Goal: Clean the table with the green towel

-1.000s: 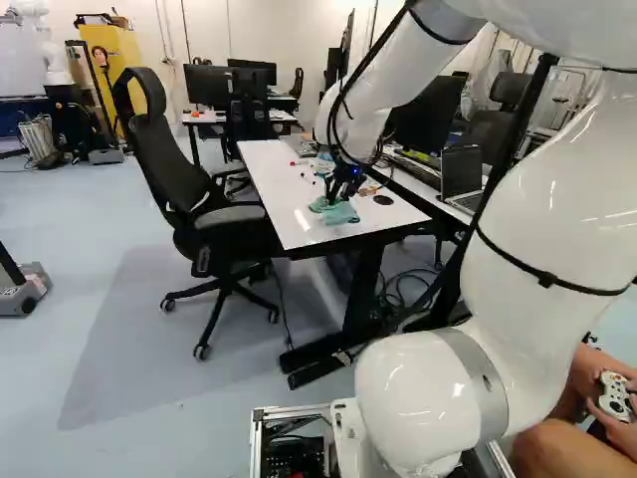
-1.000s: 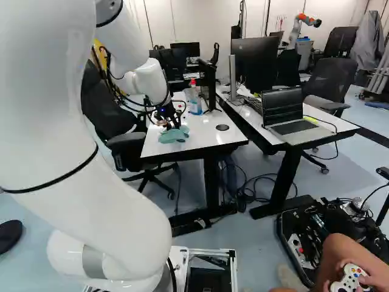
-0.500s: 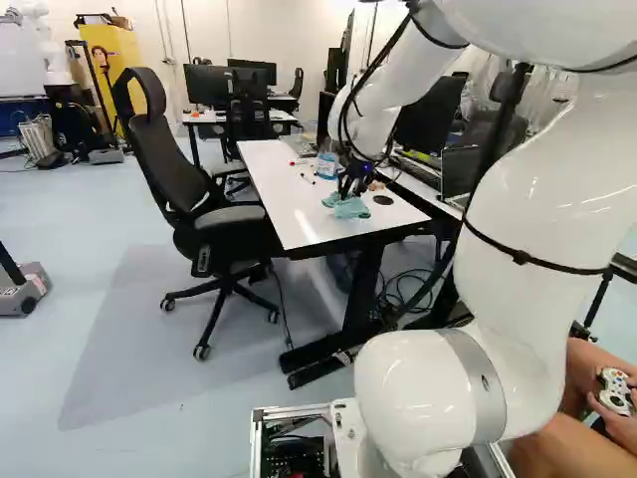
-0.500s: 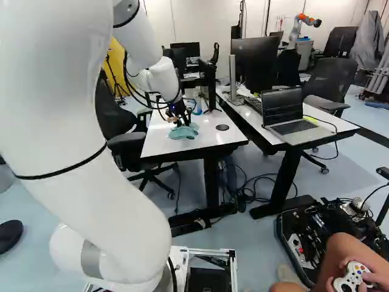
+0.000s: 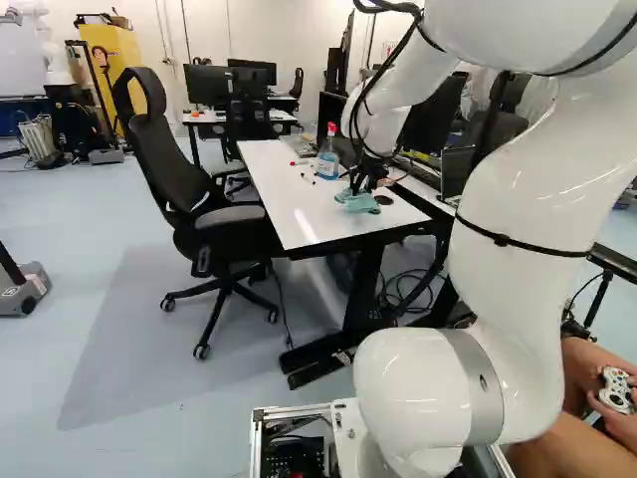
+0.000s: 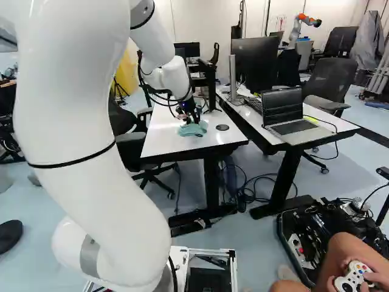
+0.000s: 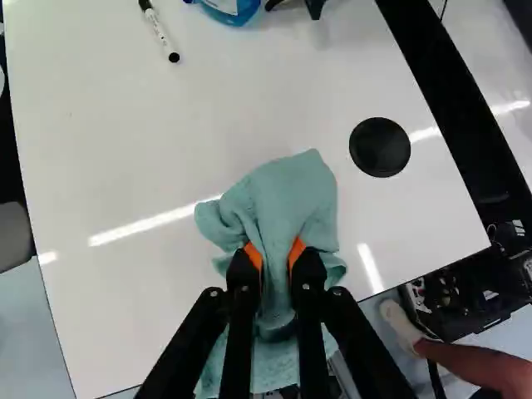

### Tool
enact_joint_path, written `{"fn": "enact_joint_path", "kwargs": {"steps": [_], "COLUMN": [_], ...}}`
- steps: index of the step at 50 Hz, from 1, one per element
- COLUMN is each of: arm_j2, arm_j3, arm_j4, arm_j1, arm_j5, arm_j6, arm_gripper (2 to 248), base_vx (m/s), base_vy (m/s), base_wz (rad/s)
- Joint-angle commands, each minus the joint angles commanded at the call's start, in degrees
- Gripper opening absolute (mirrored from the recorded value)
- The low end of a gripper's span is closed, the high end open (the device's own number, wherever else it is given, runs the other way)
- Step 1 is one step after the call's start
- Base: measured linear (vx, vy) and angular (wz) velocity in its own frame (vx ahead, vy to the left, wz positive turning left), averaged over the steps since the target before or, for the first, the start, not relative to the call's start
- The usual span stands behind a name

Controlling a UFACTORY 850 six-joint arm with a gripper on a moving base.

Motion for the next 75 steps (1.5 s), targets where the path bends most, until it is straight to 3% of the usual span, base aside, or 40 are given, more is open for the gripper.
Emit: {"fn": "enact_joint_path", "kwargs": {"steps": [75], "arm_j2": [-9.7], "arm_j3": [-11.6], "arm_j4": [0.0], "arm_j1": [-12.3], "arm_j5": [0.0], "arm_j6": [0.0], "arm_gripper": [53], "base_vx": [0.0], "base_vy": [0.0], "base_wz": [0.0]}}
